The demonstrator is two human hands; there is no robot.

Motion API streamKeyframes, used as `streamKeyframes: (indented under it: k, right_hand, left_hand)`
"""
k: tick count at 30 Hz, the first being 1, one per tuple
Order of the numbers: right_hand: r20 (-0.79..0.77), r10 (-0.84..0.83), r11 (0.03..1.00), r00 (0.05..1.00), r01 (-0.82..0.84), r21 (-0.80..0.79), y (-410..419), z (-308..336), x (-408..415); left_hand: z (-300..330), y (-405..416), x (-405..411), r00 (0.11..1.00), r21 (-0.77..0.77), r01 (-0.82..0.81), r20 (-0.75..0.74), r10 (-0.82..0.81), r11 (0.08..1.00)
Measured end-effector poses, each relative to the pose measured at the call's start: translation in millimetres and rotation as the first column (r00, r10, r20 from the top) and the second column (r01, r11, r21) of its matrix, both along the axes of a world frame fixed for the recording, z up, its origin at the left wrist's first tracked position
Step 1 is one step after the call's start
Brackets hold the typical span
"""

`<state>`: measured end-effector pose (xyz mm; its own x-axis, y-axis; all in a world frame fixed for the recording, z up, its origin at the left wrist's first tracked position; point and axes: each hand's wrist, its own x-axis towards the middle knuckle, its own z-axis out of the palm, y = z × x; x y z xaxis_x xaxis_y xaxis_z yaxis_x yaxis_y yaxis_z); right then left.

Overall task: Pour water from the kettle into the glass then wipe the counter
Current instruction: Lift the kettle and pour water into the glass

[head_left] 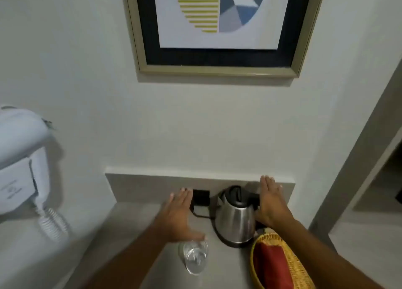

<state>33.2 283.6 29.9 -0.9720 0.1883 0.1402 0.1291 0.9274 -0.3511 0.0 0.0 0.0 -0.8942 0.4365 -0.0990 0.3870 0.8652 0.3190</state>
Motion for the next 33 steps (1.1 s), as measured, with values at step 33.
streamKeyframes:
  k: [33]
  right_hand:
    - [-0.264, 0.682, 0.709, 0.682, -0.527, 0.468, -68.7, -2.4, -6.6]
  left_hand:
    - [-194.6, -10.5, 64.0, 0.789, 0.515, -0.595, 0.523, 0.323, 0.618]
